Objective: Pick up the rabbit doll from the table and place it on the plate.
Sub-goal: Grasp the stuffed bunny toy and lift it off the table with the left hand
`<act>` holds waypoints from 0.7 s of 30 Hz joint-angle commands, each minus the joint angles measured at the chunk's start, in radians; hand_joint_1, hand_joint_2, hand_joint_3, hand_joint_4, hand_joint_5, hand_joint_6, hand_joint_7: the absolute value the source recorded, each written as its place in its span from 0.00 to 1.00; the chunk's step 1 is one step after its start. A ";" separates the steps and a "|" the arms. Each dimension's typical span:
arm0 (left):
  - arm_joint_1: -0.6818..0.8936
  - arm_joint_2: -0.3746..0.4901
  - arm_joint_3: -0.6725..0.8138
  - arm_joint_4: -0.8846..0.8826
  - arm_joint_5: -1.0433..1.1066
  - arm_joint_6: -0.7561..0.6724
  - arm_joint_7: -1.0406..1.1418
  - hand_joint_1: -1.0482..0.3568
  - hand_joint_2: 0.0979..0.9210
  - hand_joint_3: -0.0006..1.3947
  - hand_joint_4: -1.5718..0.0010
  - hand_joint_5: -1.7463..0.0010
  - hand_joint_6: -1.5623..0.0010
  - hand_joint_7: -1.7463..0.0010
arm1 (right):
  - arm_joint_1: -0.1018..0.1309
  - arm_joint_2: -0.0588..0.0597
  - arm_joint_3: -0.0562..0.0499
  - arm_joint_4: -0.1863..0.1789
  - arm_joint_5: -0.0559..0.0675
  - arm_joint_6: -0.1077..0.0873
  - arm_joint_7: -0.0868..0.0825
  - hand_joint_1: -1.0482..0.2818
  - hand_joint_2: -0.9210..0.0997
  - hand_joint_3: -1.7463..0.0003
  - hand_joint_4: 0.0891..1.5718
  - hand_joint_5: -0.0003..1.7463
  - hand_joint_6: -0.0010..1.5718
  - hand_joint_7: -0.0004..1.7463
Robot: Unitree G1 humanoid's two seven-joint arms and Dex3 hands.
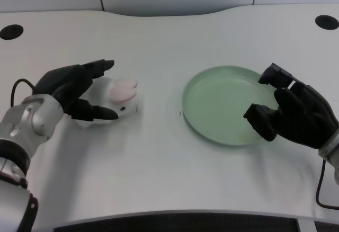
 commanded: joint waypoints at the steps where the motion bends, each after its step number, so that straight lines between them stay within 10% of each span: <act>1: 0.004 -0.012 -0.025 0.017 0.016 0.043 -0.010 0.14 0.98 0.02 0.75 0.97 0.83 0.99 | 0.016 -0.014 -0.001 -0.009 -0.001 -0.002 0.001 0.38 0.00 0.96 0.64 1.00 0.49 1.00; 13: 0.009 -0.042 -0.066 0.028 0.042 0.131 0.042 0.41 0.83 0.00 0.61 0.96 0.72 0.98 | 0.019 -0.003 0.000 -0.021 0.003 -0.010 0.006 0.37 0.01 0.96 0.65 1.00 0.51 1.00; 21: -0.018 -0.046 -0.183 0.037 0.153 0.185 0.145 0.58 0.90 0.00 0.39 0.92 0.42 0.94 | 0.023 -0.001 0.004 -0.030 0.003 -0.035 0.016 0.36 0.00 0.96 0.65 1.00 0.51 1.00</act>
